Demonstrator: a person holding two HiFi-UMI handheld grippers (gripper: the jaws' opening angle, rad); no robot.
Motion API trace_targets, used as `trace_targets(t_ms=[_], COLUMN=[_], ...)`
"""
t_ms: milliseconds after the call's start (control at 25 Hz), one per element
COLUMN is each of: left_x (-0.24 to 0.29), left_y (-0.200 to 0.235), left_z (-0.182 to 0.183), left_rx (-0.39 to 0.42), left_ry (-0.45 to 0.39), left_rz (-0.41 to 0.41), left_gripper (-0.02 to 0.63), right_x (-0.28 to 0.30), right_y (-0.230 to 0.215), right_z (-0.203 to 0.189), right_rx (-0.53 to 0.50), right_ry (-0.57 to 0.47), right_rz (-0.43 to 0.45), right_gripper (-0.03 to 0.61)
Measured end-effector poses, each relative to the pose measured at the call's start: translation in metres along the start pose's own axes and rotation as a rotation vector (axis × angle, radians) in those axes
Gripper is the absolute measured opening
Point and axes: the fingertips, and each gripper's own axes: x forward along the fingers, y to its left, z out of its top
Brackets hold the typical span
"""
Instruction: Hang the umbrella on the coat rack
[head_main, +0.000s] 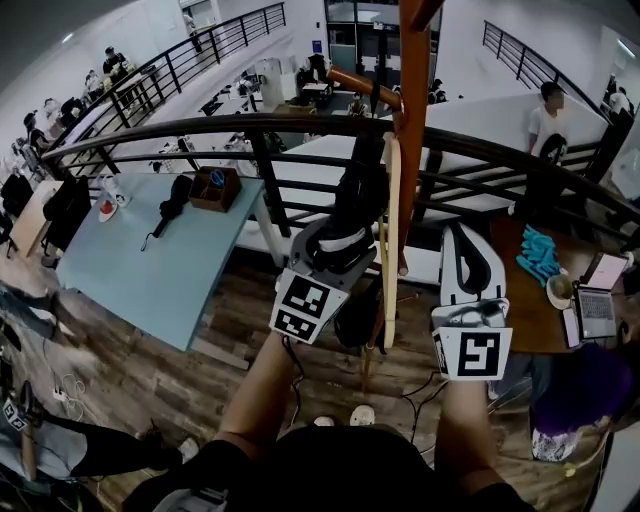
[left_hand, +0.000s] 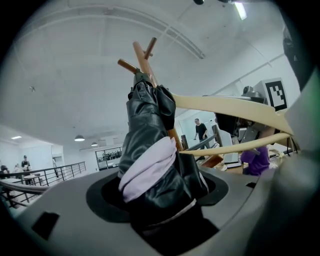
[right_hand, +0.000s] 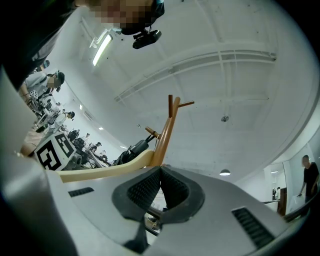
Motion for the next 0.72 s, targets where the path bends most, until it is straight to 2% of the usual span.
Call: trace_targets(t_ms=[400, 720], left_x=[-0.014, -0.027], left_y=[0.000, -0.004], left_z=[0.003, 0.016], left_rx=[0.018, 0.044], left_ry=[0.005, -0.009], left_rz=[-0.003, -0.002], left_gripper=[0.365, 0.416], right_x=[-0.002, -0.007], right_y=[0.009, 0.012], right_z=[0.006, 0.013], right_rx=[0.000, 0.001], right_ry=[-0.004, -0.009], right_rz=[0.006, 0.015], right_gripper=[0.028, 0.028])
